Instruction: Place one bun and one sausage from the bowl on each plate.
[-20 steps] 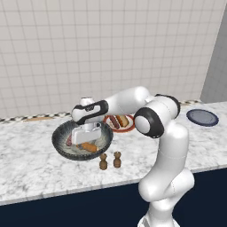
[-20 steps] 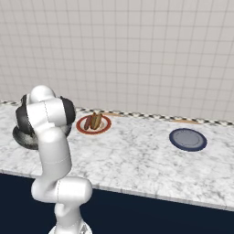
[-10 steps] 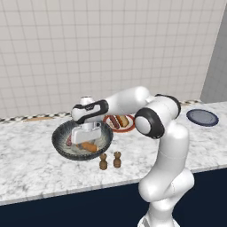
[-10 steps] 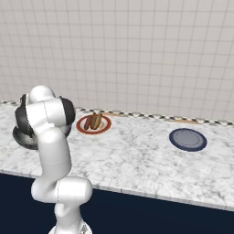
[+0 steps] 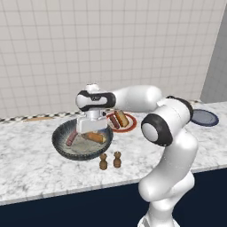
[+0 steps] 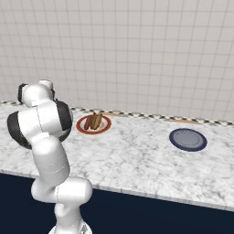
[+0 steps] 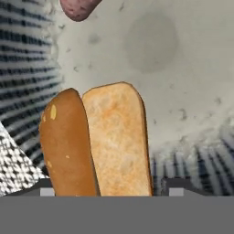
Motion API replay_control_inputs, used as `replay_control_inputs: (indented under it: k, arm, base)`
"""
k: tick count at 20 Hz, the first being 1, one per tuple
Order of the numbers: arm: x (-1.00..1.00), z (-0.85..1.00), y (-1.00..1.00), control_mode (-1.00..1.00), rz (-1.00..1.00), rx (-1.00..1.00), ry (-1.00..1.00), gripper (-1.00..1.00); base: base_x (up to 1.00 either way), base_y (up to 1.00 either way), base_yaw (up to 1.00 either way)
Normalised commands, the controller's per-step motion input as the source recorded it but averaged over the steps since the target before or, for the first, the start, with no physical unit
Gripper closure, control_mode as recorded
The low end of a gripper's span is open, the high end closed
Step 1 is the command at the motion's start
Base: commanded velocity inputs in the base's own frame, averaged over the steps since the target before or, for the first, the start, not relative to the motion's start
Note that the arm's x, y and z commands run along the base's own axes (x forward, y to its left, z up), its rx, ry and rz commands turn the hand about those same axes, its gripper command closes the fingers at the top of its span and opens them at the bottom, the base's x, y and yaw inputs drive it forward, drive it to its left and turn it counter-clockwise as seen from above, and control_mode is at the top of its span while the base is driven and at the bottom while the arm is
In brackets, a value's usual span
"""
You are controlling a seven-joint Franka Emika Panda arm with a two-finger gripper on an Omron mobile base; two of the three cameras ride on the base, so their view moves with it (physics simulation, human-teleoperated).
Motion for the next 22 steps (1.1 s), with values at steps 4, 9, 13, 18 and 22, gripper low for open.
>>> replay_control_inputs:
  k: [4,9,13,18,22]
  arm:
    - [-0.26,0.33,-0.89,-1.0,-0.2,0.01,0.01,1.0]
    - [-0.08,0.21,-0.9,-1.0,-0.26,0.0,0.01,1.0]
    - [-0.01,0.33,-0.77,-1.0,-0.26,0.0,0.06,1.0]
    - [-0.24,0.12,-0.7,-1.0,-0.21,0.0,0.05,1.0]
    - [-0.2,0.04,-0.36,-1.0,-0.2,-0.05,0.05,1.0]
  base:
    - [0.0,0.0,0.0]
    - [0.0,0.0,0.0]
    - [0.0,0.0,0.0]
    - [0.0,0.0,0.0]
    - [0.0,0.0,0.0]
